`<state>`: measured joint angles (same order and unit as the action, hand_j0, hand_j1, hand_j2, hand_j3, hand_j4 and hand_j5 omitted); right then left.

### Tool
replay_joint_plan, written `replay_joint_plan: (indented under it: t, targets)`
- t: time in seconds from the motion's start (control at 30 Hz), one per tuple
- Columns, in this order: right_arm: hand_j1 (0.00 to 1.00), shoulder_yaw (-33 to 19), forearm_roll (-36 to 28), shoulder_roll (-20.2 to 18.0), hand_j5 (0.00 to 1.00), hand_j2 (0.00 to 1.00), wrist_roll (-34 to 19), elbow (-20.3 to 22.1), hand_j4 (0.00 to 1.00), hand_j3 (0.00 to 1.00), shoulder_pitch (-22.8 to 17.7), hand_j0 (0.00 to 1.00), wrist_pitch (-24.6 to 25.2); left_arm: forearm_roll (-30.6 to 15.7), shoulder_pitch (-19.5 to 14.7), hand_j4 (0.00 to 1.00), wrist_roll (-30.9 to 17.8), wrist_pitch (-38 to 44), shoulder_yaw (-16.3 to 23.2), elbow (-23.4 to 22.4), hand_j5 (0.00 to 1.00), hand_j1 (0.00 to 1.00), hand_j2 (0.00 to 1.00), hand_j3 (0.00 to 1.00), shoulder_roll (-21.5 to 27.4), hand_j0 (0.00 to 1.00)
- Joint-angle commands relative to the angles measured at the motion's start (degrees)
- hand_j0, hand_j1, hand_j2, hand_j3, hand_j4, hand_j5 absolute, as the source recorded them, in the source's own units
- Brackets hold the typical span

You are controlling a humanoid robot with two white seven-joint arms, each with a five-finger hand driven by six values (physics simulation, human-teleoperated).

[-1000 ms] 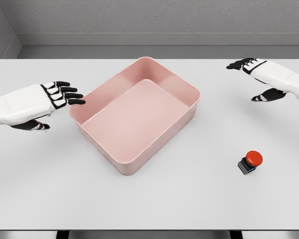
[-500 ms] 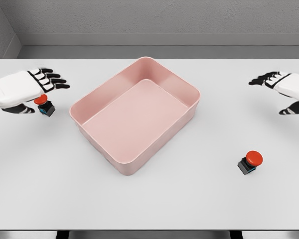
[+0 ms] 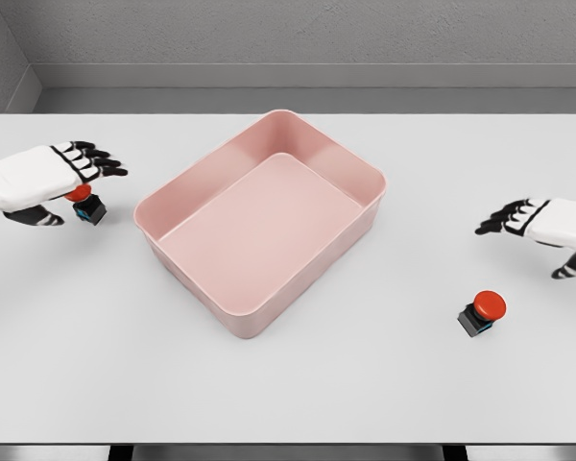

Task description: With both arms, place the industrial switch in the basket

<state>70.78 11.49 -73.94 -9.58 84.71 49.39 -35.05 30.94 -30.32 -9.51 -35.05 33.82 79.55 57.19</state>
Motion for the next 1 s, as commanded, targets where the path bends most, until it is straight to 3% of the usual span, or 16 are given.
replay_joint_plan:
  t: [0.0, 0.23, 0.43, 0.57, 0.77, 0.97]
  targets:
    - [1.0, -0.11, -0.32, -2.43, 1.0, 1.0, -0.61, 2.39, 1.0, 1.0, 0.0, 1.0, 0.05, -0.45, -0.09, 1.0, 0.19, 0.05, -0.16, -2.12, 1.0, 1.0, 1.0, 1.0, -0.15, 1.0]
    - [1.0, -0.46, -0.32, -3.84, 1.0, 1.0, -0.79, 9.07, 1.0, 1.0, -0.26, 1.0, 0.05, -0.01, -1.14, 1.0, -0.07, 0.05, 0.98, -3.7, 1.0, 1.0, 1.0, 1.0, -3.14, 1.0]
    - [1.0, -0.55, -0.24, -3.93, 1.0, 1.0, -0.88, 9.95, 1.0, 1.0, -0.88, 1.0, 0.05, 0.35, -2.37, 1.0, 0.02, 0.05, 3.8, -5.29, 1.0, 1.0, 1.0, 1.0, -4.81, 1.0]
    - [1.0, -0.55, -0.24, -4.1, 1.0, 1.0, -0.96, 11.35, 1.0, 1.0, -1.23, 1.0, 0.05, 0.35, -2.46, 1.0, 0.02, 0.05, 3.8, -6.17, 1.0, 1.0, 1.0, 1.0, -4.81, 1.0]
    - [1.0, -0.55, -0.06, -4.02, 1.0, 1.0, -1.23, 12.32, 1.0, 1.0, -5.45, 1.0, 0.05, 0.17, -2.64, 1.0, 0.19, 0.05, 3.8, -8.63, 1.0, 1.0, 1.0, 1.0, -4.72, 1.0]
    - [1.0, -0.81, -0.06, -3.4, 1.0, 1.0, -0.79, 13.29, 1.0, 1.0, -5.27, 1.0, 0.05, -0.45, -3.78, 1.0, 0.37, 0.05, 3.62, -10.82, 1.0, 1.0, 1.0, 1.0, -4.81, 1.0]
